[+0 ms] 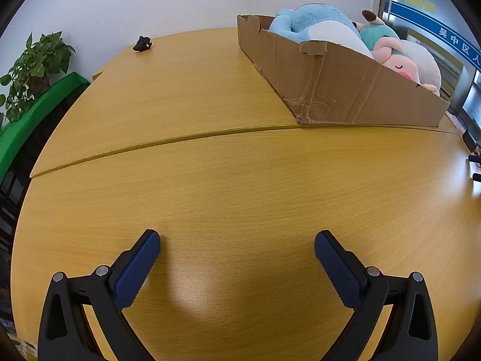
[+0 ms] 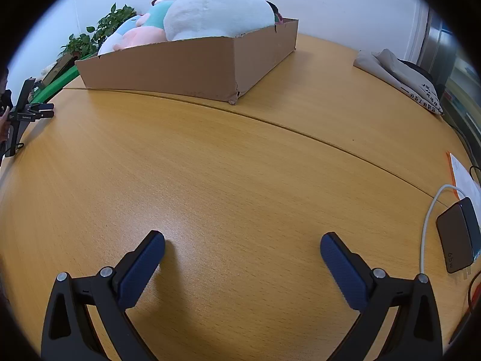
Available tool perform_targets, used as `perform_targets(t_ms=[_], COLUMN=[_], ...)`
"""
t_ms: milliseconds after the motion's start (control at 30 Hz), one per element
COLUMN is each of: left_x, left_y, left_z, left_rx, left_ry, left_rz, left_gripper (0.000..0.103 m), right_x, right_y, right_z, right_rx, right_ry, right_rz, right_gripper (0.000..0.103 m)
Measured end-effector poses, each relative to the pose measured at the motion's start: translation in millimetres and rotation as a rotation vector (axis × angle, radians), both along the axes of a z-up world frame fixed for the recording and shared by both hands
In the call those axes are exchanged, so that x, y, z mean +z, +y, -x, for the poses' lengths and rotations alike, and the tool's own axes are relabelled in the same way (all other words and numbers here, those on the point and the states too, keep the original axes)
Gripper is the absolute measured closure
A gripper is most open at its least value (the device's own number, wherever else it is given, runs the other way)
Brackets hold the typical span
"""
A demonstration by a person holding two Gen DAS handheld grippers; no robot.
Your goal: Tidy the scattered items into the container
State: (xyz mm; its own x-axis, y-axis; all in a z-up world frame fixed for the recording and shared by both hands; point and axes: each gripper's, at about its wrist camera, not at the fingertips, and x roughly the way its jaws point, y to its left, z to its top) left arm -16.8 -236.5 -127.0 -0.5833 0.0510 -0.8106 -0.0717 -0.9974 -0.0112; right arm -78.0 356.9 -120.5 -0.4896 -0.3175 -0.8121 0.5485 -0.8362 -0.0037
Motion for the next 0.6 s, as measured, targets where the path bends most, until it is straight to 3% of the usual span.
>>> perform_targets(t_ms=[600], left_x=[-1.6], left_y=[1.9], left_z=[0.4], left_rx=[0.003], left_ry=[0.002], left_rz=[0.001], left_gripper=[0.0], right_x=[0.9], right_y=[-0.5], right_z=[-0.6], right_rx=[0.001], right_ry=[0.001], right_rz=[0.0], right_gripper=[0.0])
